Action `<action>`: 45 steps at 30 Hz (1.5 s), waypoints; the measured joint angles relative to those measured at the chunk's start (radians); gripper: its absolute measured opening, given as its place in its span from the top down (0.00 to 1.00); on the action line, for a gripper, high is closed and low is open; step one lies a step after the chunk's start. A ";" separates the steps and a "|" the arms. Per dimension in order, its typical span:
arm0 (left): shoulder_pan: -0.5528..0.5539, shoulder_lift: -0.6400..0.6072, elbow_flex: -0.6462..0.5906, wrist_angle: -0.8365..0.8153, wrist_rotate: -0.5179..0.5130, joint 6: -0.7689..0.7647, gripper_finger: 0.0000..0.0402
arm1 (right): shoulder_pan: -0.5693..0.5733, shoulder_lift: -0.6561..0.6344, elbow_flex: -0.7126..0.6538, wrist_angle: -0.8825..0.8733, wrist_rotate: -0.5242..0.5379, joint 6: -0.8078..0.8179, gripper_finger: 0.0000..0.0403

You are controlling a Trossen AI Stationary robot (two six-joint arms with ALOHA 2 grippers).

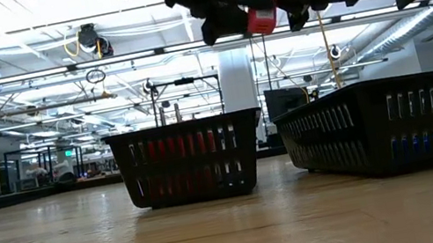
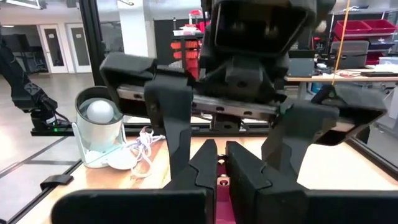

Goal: Pick & Place Office items
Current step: Put the pink charger adapter into the left black basket

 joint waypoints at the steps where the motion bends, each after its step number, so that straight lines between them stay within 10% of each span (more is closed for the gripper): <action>1: 0.002 -0.001 0.000 0.003 0.001 0.004 0.43 | 0.000 0.000 0.000 0.000 0.001 0.000 0.98; 39: 0.007 -0.020 0.000 -0.019 0.010 0.011 0.43 | 0.000 0.000 0.000 -0.015 -0.003 -0.003 0.98; 45: 0.006 -0.020 0.000 -0.044 0.011 0.036 0.62 | 0.000 0.000 0.000 -0.019 0.001 -0.001 0.98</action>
